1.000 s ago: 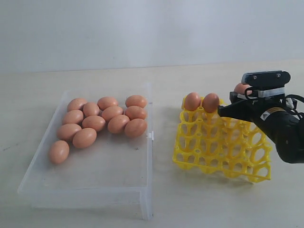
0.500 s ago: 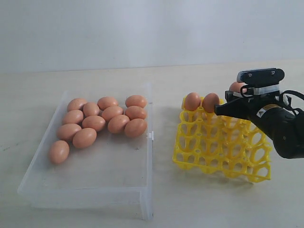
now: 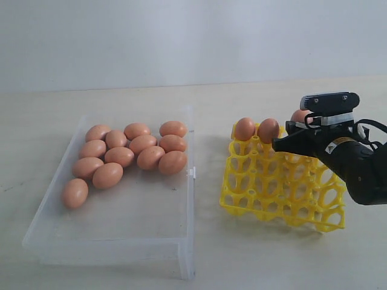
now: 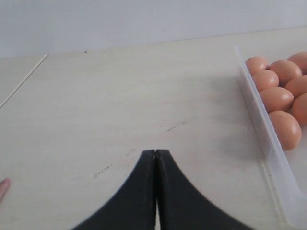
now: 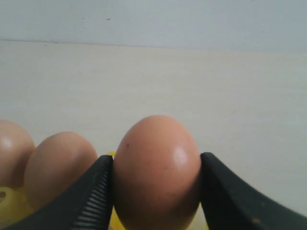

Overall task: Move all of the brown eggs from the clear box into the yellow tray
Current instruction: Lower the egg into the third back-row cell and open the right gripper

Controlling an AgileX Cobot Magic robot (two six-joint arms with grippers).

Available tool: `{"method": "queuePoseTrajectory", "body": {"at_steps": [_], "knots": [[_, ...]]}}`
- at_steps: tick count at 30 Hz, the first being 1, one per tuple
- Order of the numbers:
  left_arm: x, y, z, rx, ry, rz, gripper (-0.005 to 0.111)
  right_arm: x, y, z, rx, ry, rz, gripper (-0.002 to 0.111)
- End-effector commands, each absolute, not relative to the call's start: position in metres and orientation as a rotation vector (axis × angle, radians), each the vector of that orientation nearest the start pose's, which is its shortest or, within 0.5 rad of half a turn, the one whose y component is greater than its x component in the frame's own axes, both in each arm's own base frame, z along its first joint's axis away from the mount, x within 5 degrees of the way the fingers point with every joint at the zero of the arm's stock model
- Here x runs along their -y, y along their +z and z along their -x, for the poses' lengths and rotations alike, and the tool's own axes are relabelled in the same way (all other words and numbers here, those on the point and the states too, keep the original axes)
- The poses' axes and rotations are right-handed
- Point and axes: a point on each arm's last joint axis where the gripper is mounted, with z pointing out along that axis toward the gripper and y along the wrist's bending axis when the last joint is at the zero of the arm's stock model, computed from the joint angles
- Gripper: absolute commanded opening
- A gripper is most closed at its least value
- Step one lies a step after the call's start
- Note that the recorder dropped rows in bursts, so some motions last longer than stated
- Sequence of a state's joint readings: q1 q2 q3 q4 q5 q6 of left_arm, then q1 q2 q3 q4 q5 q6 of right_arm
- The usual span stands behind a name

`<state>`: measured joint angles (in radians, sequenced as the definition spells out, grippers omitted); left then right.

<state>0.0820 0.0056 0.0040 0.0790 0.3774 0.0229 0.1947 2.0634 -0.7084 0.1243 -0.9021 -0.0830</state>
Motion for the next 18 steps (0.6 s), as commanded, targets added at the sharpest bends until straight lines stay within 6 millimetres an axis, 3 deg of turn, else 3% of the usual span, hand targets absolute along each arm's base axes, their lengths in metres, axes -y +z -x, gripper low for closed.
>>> {"method": "queuePoseTrajectory", "body": {"at_steps": [1,18], "knots": [[-0.0064,0.1794,-0.0523,-1.862,0.137,0.008,0.000,-0.0577,0.0904,-0.3453,-1.915,0.033,0.124,0.000],[-0.0064,0.1794,-0.0523,-1.862,0.137,0.008,0.000,-0.0601,0.0844,-0.3449,-1.929,0.044,0.163,0.009]]}}
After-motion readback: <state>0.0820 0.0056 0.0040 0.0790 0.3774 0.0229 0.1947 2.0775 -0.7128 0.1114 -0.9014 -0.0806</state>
